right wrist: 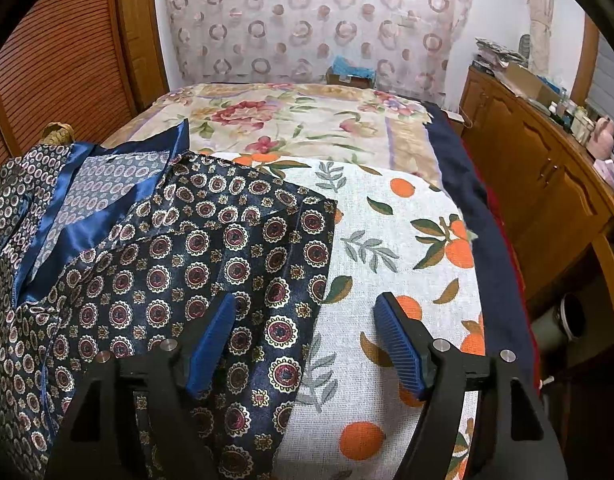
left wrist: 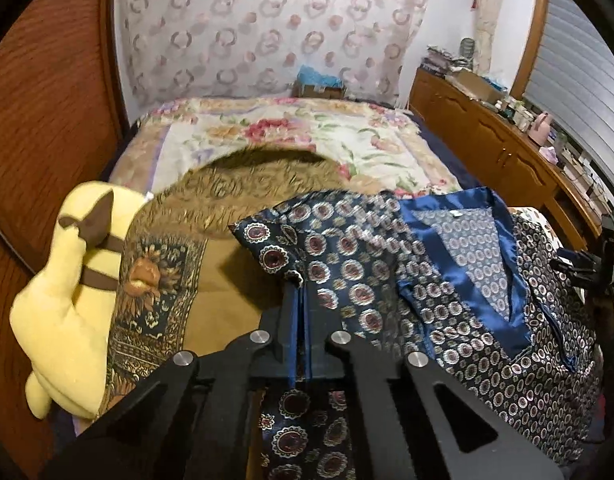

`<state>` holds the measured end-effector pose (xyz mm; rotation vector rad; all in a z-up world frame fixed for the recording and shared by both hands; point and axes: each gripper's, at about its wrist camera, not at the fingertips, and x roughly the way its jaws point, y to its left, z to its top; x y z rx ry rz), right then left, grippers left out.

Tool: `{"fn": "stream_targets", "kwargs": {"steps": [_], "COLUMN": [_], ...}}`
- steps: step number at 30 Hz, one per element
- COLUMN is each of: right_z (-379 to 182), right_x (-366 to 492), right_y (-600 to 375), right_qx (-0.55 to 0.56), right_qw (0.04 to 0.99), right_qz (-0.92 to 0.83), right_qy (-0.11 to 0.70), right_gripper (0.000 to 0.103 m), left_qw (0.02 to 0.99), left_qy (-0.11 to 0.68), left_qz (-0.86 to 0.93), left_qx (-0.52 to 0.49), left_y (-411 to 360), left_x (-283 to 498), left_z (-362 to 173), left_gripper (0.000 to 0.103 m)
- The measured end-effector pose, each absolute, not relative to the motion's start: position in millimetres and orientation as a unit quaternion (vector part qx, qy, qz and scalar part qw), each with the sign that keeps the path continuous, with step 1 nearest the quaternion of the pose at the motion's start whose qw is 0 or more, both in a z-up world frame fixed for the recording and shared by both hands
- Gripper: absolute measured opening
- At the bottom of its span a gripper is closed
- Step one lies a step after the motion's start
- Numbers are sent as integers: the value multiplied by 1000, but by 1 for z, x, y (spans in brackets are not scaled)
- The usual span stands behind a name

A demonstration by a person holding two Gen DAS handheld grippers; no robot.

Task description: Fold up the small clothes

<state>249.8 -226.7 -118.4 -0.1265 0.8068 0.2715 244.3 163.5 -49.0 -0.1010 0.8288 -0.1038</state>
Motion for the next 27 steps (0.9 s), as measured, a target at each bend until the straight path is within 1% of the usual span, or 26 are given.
{"fn": "stream_targets", "kwargs": {"steps": [2, 4, 5, 7, 9, 10, 12, 15, 19, 27], "right_z": [-118, -115, -115, -113, -111, -109, -96, -73, -50, -34], "right_x": [254, 260, 264, 268, 270, 268, 253, 224, 177, 90], "right_y": [-225, -224, -224, -222, -218, -216, -217, -223, -226, -242], "right_qx": [-64, -63, -61, -64, -51, -51, -51, -27, -29, -3], "right_qw": [907, 905, 904, 904, 896, 897, 917, 934, 946, 952], "right_qz": [137, 146, 147, 150, 173, 177, 160, 164, 174, 202], "right_qy": [394, 395, 396, 395, 405, 402, 361, 315, 271, 228], "right_gripper": [70, 55, 50, 21, 5, 4, 4, 3, 3, 3], "left_qw": [918, 923, 925, 928, 929, 929, 928, 930, 935, 941], "left_qy": [389, 377, 371, 362, 358, 356, 356, 349, 332, 316], "left_qz": [-56, -63, -68, -75, -81, -86, -97, -108, -117, -117], "left_qx": [-48, -47, -48, -54, -55, -54, -51, -43, -43, -42], "left_y": [158, 153, 151, 146, 141, 137, 130, 123, 117, 112], "left_x": [239, 232, 227, 218, 210, 203, 191, 170, 139, 78], "left_z": [-42, -36, -33, -28, -26, -25, -25, -21, -13, -17], "left_gripper": [3, 3, 3, 3, 3, 3, 3, 3, 3, 3]}}
